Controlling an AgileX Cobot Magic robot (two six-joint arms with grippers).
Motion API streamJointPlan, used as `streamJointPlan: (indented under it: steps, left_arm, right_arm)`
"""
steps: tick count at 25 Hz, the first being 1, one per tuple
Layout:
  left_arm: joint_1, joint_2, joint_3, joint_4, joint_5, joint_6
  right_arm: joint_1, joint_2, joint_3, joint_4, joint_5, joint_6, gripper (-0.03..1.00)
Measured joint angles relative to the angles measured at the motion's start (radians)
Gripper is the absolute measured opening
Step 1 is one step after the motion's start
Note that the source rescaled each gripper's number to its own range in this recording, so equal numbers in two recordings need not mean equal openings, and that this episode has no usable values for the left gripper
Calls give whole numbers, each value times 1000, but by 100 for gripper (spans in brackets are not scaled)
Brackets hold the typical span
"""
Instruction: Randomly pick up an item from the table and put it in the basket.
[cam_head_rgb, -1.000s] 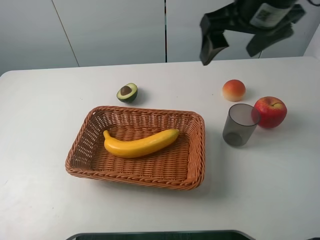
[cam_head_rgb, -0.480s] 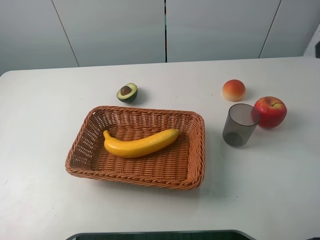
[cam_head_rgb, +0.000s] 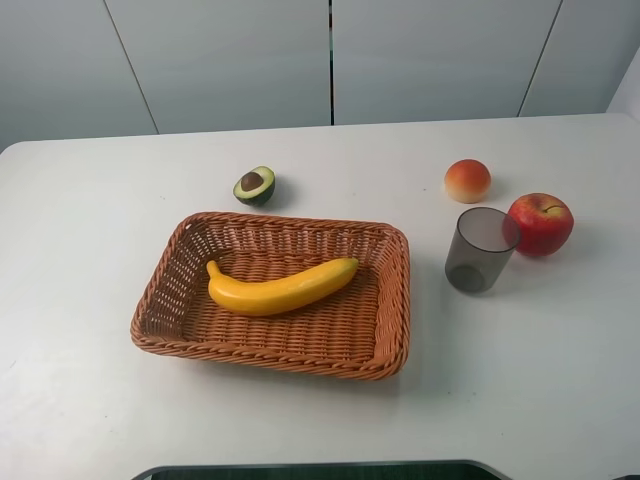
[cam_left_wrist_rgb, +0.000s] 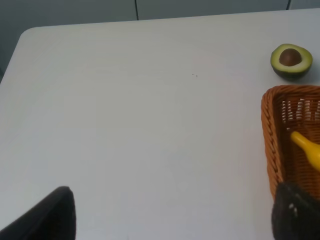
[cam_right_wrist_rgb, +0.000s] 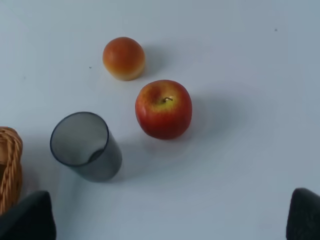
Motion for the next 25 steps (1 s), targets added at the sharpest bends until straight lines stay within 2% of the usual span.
streamJointPlan:
  steps: [10,20,25]
  left_arm:
    - [0,0,0,0,0,0]
    - [0,0,0,0,0,0]
    - [0,0,0,0,0,0]
  right_arm:
    - [0,-383,96,4,3,-53,100]
    - [0,-409,241,8,-27,-57,100]
    - [0,-411,243,8,-46,-59,100]
